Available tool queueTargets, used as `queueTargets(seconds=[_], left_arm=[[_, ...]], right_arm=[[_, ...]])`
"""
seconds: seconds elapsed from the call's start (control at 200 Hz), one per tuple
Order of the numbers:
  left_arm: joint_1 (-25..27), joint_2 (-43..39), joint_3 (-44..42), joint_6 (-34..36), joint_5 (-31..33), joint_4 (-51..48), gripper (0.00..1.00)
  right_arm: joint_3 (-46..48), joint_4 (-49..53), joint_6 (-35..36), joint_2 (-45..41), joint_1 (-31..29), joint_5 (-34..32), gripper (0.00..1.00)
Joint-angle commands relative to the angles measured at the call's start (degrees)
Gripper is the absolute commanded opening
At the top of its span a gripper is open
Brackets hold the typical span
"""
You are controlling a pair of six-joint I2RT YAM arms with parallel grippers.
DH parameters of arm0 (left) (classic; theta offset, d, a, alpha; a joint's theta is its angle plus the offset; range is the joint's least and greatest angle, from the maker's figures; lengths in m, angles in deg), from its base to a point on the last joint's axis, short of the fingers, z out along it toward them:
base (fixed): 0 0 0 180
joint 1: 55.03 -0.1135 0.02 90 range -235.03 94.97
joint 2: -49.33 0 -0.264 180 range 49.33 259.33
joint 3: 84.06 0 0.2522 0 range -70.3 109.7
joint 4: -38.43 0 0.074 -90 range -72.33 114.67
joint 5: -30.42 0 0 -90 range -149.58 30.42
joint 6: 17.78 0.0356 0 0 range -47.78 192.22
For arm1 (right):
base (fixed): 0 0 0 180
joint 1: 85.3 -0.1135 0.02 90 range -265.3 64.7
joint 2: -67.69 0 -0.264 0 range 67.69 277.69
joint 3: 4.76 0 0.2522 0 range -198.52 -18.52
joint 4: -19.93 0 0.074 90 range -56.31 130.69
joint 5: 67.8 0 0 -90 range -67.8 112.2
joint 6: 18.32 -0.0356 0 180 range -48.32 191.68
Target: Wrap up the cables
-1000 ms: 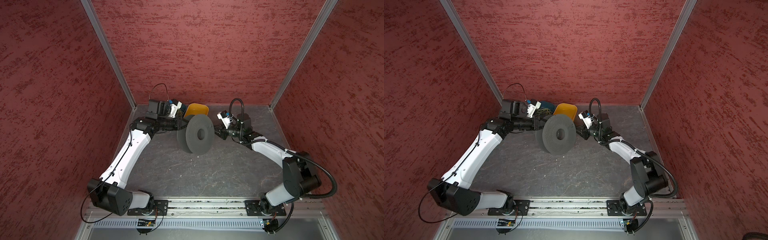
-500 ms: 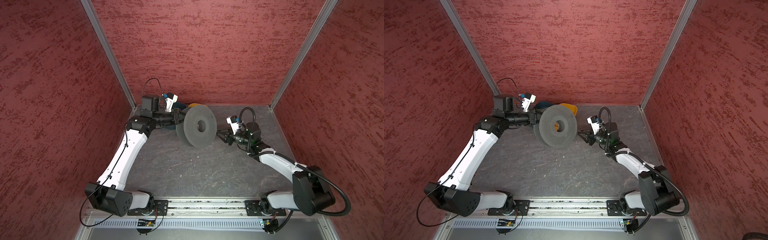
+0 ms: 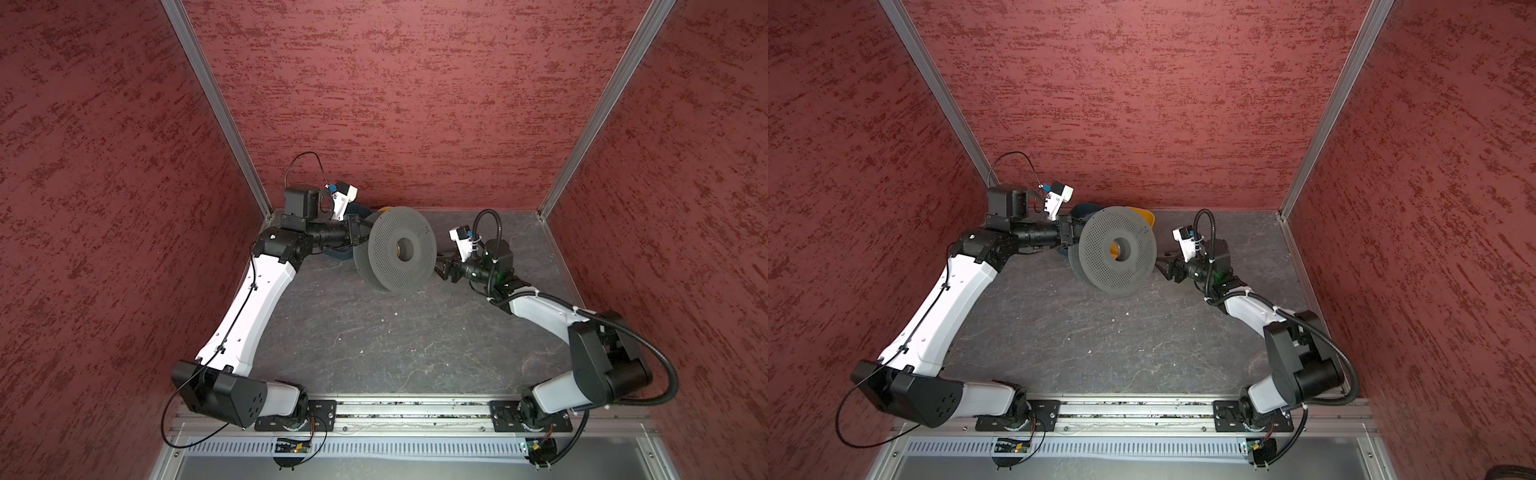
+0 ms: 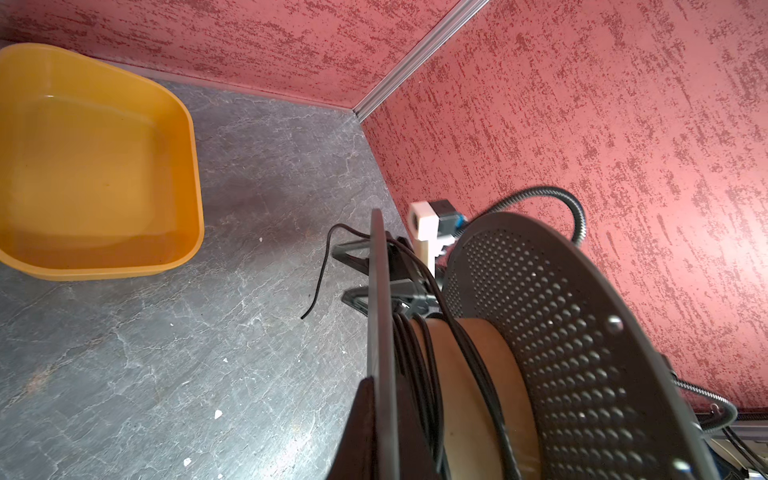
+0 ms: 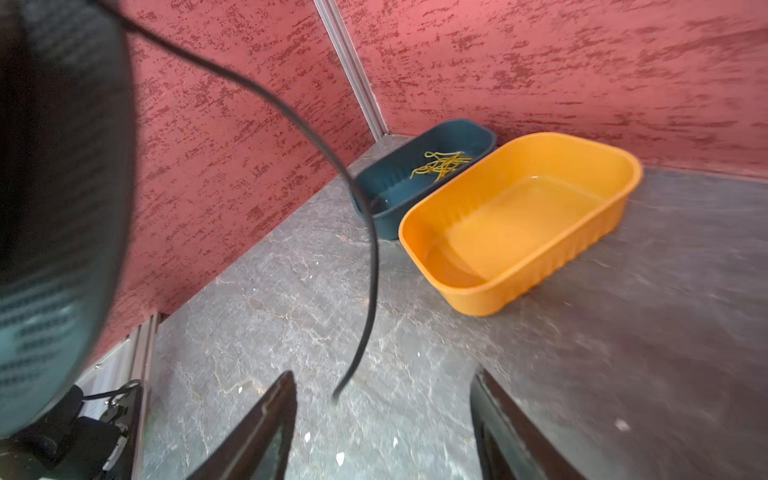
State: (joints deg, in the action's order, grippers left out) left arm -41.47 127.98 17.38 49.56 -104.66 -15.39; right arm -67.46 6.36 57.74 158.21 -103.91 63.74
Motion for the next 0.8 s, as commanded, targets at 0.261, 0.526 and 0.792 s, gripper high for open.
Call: queueTargets(seconds=[0.261,0.526,0.792], left_arm=[[-1.84,-1.25,-0.93,-5.51,0.36,8.89,0.00],[-1.20,-0.93,-9.99,-11.68,8.42,24.75,0.00],[2.25,0.89,-22.62,-18.26,16.82,48.66,0.00]], right_arm=[[0.05,-21.43,-16.15,8.65,-0.47,8.15,0.00],[10.72,-33.74,-32.14,2.54,-3.76,6.10,0.00],[20.45,-62.59,-57.16,4.35,-7.00,-0.53,0.00]])
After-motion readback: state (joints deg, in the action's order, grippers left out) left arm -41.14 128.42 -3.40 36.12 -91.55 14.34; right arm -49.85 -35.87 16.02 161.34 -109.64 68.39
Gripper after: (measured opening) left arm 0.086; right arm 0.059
